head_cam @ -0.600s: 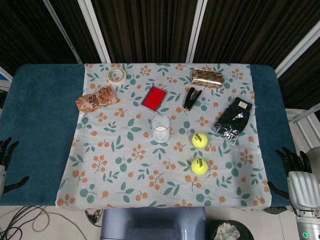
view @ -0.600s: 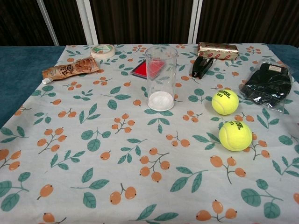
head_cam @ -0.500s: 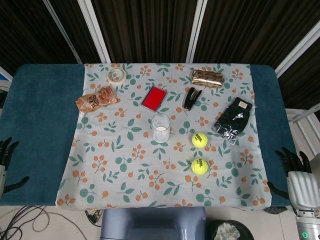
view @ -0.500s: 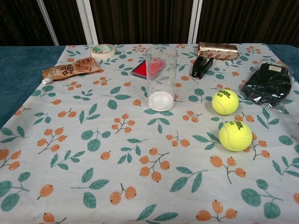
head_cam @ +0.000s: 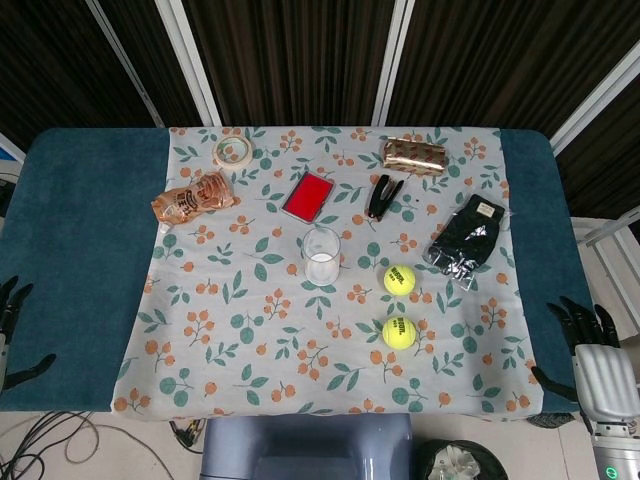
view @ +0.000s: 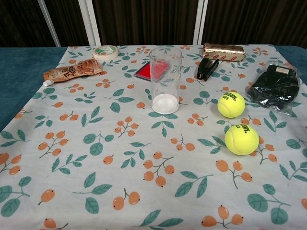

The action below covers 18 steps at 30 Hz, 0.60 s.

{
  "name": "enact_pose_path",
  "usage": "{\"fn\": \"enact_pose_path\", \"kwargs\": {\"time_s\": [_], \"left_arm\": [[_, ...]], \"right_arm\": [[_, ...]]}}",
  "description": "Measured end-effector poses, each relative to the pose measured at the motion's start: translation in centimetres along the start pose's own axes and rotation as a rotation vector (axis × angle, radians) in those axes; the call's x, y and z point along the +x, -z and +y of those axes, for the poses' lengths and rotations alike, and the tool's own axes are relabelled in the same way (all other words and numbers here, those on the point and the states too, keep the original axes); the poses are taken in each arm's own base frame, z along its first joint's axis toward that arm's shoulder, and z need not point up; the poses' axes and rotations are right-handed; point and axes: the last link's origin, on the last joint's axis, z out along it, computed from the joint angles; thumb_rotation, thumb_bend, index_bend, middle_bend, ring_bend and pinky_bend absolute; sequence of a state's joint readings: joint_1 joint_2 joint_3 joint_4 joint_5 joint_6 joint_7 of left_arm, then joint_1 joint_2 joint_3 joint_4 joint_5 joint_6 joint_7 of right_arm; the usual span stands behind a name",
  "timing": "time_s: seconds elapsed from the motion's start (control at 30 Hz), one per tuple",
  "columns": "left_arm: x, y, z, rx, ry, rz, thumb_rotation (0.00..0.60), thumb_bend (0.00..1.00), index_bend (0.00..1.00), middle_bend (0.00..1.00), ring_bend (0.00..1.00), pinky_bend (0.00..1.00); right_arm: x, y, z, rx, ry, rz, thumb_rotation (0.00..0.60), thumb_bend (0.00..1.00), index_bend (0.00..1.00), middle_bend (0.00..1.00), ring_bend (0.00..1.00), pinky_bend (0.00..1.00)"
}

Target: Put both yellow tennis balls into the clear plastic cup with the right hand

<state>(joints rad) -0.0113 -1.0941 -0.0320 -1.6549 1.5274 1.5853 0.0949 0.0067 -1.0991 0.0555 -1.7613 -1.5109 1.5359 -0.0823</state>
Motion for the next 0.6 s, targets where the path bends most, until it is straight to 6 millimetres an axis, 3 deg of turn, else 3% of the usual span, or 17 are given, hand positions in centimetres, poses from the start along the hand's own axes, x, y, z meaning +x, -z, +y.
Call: {"fn": "enact_pose_path", "kwargs": {"time_s": [0.37, 0.6], "left_arm": [[0.5, 0.2, -0.3, 0.009, 0.024, 0.004, 0.600, 0.04, 0.09, 0.00, 0.00, 0.00], [0.3, 0.2, -0.3, -0.005, 0.023, -0.007, 0.600, 0.04, 0.09, 0.00, 0.00, 0.00]], "right_arm": [[-0.4, -0.8, 0.0, 0.022, -0.021, -0.061, 0.600, 0.23, 0.15, 0.09, 0.10, 0.00], [-0.8, -4.5, -1.6, 0.096, -0.043, -0.141, 0.600, 0.23, 0.13, 0.06, 0.10, 0.00]]}}
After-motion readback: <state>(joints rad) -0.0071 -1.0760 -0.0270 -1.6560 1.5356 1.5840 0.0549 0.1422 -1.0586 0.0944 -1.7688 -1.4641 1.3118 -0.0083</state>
